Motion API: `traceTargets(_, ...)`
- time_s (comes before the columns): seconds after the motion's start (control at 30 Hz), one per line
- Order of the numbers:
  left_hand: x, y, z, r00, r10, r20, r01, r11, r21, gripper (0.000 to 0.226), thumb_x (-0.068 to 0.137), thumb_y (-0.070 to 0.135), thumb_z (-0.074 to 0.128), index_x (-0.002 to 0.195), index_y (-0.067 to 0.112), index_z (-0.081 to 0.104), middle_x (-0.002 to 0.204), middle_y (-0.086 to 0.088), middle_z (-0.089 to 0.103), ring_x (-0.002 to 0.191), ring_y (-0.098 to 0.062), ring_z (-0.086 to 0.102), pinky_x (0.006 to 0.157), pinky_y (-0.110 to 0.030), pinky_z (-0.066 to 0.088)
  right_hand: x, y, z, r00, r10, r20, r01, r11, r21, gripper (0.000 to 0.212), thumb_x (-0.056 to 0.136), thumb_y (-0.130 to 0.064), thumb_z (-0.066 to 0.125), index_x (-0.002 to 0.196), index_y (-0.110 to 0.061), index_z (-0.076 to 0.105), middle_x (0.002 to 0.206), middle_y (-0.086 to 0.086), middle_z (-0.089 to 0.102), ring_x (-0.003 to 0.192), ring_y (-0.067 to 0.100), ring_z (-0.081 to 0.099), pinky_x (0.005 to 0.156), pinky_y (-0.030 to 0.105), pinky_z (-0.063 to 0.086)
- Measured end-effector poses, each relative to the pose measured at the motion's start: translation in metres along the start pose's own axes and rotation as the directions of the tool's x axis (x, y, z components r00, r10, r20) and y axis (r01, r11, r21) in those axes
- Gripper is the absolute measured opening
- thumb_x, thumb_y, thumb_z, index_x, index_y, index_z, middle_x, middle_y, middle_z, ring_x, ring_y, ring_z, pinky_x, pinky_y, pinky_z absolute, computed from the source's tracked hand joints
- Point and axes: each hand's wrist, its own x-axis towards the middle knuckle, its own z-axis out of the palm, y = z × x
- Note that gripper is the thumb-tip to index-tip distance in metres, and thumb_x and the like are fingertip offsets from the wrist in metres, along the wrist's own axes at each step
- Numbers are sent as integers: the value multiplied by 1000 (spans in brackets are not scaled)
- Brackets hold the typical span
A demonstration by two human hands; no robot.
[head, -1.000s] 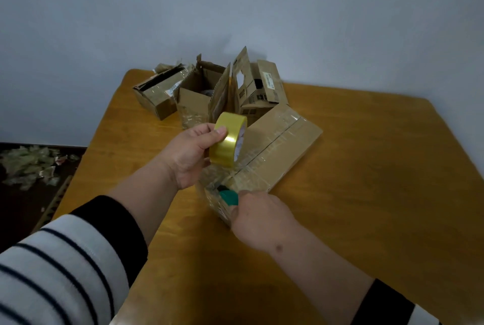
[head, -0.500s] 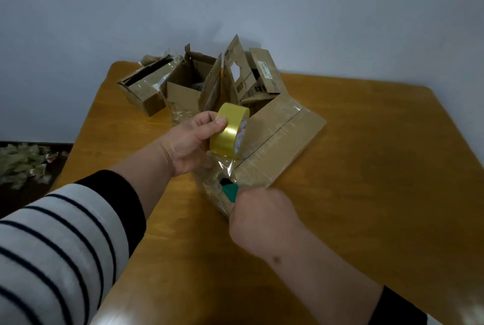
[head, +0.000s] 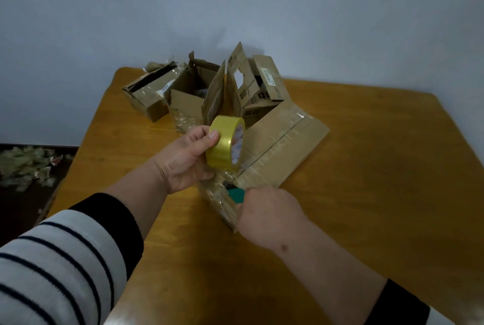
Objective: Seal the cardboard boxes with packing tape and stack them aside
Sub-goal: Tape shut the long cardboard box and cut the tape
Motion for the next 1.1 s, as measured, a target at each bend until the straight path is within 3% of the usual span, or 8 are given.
traceTargets(0.13, -2, -1, 0, 1000, 6, -26, -6, 1000, -16, 16, 89, 38, 64, 95, 25, 56, 97, -1, 69, 91, -20, 66, 84, -47, 49, -4, 5, -2, 1000, -2, -3, 2, 1000, 20, 13, 90, -28, 44, 87, -19, 53, 76, -2, 55, 70, 18, 58, 54, 30, 46)
traceTargets(0.23, -2, -4, 0, 998, -8, -55, 8, 1000, -11, 16, 85, 38, 60, 93, 25, 55, 98, 0, 69, 94, -23, 66, 85, -54, 49, -11, 11, -1, 1000, 5, -7, -5, 1000, -2, 15, 92, -27, 44, 93, -19, 57, 74, -3, 56, 63, 14, 56, 49, 28, 41)
traceTargets(0.5, 0, -3, 6, 997, -37, -70, 41, 998, 47, 18, 81, 41, 61, 90, 27, 55, 108, -2, 68, 105, -27, 64, 88, -62, 47, -6, 6, 0, 996, -21, -81, 14, 996, -90, 13, 90, -27, 46, 82, -19, 52, 64, -5, 43, 56, 14, 45, 47, 25, 30)
traceTargets(0.63, -1, -9, 2, 997, -49, -63, 53, 997, 54, 20, 82, 44, 61, 91, 26, 55, 103, 0, 71, 100, -25, 69, 85, -58, 51, -15, 19, -2, 1000, 6, -16, -7, 998, -55, 15, 93, -26, 44, 79, -20, 47, 68, -4, 53, 58, 13, 54, 48, 26, 40)
traceTargets(0.83, -1, -12, 7, 997, -42, -64, 46, 996, 76, 24, 82, 44, 60, 93, 24, 52, 100, -1, 69, 96, -24, 68, 86, -57, 52, -25, 28, 0, 1000, -13, -18, 12, 997, -73, 13, 95, -27, 43, 85, -19, 48, 70, -3, 52, 57, 12, 52, 47, 26, 38)
traceTargets(0.93, 5, -5, 21, 998, 33, -55, -19, 972, 234, 28, 83, 43, 60, 97, 21, 52, 106, -15, 59, 99, -27, 55, 91, -44, 45, -20, 26, 3, 997, -55, -55, 51, 996, -77, 14, 95, -28, 43, 85, -19, 46, 71, -4, 51, 57, 12, 50, 47, 27, 34)
traceTargets(1.0, 10, -4, 31, 998, 40, -40, -30, 972, 231, 30, 84, 41, 59, 102, 18, 51, 115, -28, 59, 102, -29, 54, 89, -42, 42, -17, 25, 4, 994, -78, -74, 73, 995, -70, 13, 96, -29, 42, 87, -20, 44, 75, -3, 53, 59, 13, 51, 49, 27, 36)
traceTargets(1.1, 16, -11, 41, 1000, -16, -5, 16, 991, 130, 26, 86, 37, 58, 103, 19, 51, 113, -15, 68, 106, -28, 56, 90, -42, 43, -14, 27, 4, 995, -69, -75, 67, 997, -34, 16, 97, -32, 40, 90, -20, 47, 77, -2, 55, 61, 15, 54, 52, 28, 40)
